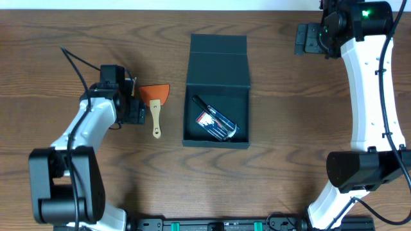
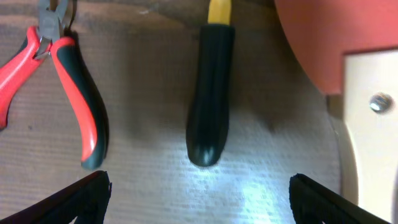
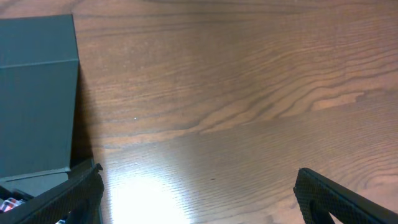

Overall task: Pack container
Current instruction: 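Reach the left gripper to the black-and-yellow screwdriver and grasp it, then lift the screwdriver and carry it over the green box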

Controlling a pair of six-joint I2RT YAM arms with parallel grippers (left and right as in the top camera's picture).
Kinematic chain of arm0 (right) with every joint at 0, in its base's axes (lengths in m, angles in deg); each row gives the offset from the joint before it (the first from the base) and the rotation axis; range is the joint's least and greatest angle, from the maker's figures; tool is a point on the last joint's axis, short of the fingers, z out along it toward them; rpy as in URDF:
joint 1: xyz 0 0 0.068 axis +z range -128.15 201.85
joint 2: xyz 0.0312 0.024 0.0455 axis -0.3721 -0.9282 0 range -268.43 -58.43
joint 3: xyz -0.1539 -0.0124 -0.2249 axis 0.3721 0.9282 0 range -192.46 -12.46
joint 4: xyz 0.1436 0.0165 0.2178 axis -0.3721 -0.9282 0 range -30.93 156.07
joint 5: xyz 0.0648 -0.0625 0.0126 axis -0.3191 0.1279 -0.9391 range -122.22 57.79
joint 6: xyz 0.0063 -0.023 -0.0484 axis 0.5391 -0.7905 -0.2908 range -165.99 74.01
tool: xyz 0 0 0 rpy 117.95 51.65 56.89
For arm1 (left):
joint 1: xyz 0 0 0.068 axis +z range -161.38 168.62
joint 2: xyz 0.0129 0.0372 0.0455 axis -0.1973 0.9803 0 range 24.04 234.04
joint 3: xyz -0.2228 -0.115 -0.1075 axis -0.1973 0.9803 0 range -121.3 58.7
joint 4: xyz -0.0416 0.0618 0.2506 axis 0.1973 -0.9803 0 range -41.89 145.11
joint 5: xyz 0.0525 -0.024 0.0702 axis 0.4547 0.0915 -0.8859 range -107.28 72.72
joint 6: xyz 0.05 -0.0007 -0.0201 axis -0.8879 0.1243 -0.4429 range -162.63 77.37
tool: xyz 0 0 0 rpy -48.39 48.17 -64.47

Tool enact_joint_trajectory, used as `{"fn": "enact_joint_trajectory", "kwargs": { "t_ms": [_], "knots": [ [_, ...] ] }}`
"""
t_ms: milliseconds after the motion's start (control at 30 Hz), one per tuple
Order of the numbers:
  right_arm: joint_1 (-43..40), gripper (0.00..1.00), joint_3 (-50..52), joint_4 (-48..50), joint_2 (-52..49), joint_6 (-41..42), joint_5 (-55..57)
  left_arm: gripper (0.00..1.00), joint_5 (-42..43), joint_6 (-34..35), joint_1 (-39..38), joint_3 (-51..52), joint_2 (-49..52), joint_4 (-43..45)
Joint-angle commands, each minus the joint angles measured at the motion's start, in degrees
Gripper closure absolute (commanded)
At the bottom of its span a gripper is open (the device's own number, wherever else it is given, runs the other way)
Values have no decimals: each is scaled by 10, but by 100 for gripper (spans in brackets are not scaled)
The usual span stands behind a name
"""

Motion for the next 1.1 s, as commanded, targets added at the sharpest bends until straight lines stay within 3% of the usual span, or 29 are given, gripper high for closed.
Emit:
{"fn": "enact_joint_trajectory", "kwargs": {
  "t_ms": [0, 800, 867, 1000, 1067],
  "knots": [
    [-2, 1, -8, 0, 4, 10, 0, 10, -15, -16, 3, -32, 24, -1],
    [-2, 1, -8, 0, 4, 10, 0, 9, -15, -29, 3, -73, 137, 8],
    [-2, 1, -8, 0, 4, 10, 0, 15, -15, -29, 3, -73, 137, 7],
    [-2, 1, -8, 0, 4, 10, 0, 44, -14, -28, 3, -73, 137, -1],
    [-2, 1, -8, 0, 4, 10, 0, 48, -14, -28, 3, -73, 137, -1]
  ]
}}
